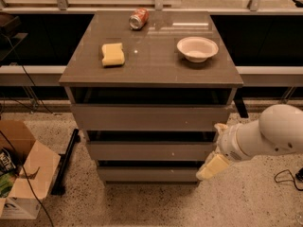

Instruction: Open middle drawer

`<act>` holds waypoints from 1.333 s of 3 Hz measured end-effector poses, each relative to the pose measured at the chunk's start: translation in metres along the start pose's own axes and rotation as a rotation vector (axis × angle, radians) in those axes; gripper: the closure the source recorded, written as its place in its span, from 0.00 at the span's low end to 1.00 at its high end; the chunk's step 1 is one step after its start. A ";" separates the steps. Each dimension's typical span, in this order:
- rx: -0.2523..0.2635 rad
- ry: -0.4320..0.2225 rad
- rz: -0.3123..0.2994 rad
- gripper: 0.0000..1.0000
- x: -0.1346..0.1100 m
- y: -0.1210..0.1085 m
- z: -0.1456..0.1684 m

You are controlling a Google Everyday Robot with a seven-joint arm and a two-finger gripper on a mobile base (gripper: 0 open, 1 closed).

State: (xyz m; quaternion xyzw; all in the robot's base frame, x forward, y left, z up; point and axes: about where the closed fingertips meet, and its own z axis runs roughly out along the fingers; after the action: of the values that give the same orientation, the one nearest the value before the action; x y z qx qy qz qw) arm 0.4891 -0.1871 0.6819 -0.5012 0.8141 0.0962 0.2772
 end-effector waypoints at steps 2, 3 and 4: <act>-0.011 -0.020 0.114 0.00 0.034 -0.001 0.071; -0.011 -0.020 0.114 0.00 0.034 -0.001 0.071; 0.024 -0.030 0.126 0.00 0.034 -0.007 0.086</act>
Offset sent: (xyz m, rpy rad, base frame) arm 0.0256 0.0067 -0.1193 0.0941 0.0856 -0.1209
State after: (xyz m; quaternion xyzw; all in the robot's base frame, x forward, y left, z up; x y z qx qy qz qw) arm 0.5144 -0.1791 0.5925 -0.4440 0.8408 0.1112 0.2889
